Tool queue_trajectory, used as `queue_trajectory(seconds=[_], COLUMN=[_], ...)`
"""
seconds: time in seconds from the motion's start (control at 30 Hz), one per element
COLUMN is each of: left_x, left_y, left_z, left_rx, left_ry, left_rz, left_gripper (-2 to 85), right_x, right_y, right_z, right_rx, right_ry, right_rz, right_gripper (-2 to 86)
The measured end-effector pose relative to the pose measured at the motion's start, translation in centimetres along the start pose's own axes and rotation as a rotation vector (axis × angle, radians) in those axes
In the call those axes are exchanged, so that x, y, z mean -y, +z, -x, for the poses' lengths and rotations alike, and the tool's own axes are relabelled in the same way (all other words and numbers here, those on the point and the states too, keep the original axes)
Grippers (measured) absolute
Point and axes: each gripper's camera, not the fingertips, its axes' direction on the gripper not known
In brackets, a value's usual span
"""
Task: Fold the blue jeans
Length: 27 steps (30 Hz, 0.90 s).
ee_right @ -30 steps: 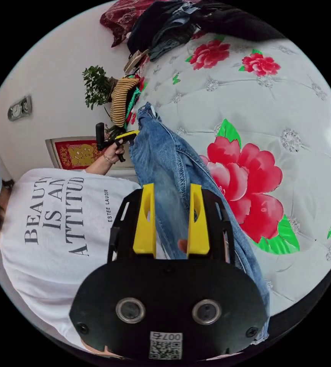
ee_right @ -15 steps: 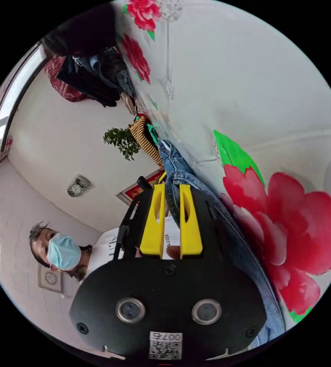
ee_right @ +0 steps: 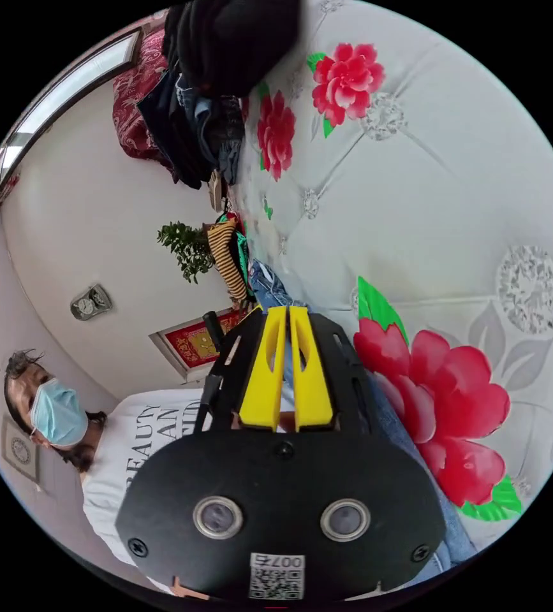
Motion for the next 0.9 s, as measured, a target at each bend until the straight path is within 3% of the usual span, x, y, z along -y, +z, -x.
queue_trajectory(seconds=[0.1,0.13,0.27,0.33,0.53,0.63,0.73,0.77,0.9], left_x=[-0.2,-0.2,-1.4,-2.9,-9.1,-11.7,-12.2,-12.1,-10.4], left_y=[-1.1,-1.3,-4.1,-6.5,-9.2,-9.3,-8.3,-7.9,-6.0], left_z=[3.0,4.2,5.7,6.6,12.1,14.5,16.2,16.5,18.4], left_rx=[-0.09,-0.141,-0.2,-0.217,-0.23,-0.255,-0.313,-0.33,-0.415], left_ry=[-0.131,-0.178,-0.146,-0.11,-0.216,-0.261,-0.257,-0.259,-0.279], left_rz=[-0.07,-0.083,-0.223,-0.29,-0.274,-0.245,-0.218,-0.206,-0.203], left_gripper=[-0.7,-0.7,0.6,4.8,10.1,11.6,12.7,12.8,11.7], right_x=[-1.1,-2.7,-10.0,-13.6,-26.1,-30.6,-31.7,-32.9,-34.5], right_y=[0.5,-0.2,-2.3,-1.3,10.1,15.9,21.0,20.8,19.6], right_z=[2.8,3.9,7.8,9.9,14.0,12.3,8.1,8.9,10.8], right_rx=[-0.294,-0.404,-0.414,-0.428,-0.763,-0.945,-0.978,-0.965,-0.835], right_ry=[-0.103,-0.104,-0.223,-0.317,-0.533,-0.496,-0.362,-0.394,-0.367], right_rz=[-0.098,-0.232,-0.439,-0.422,-0.19,-0.141,0.063,-0.078,-0.161], right_gripper=[0.5,0.1,-0.2,-0.2,-0.2,-0.2,-0.1,-0.2,-0.3])
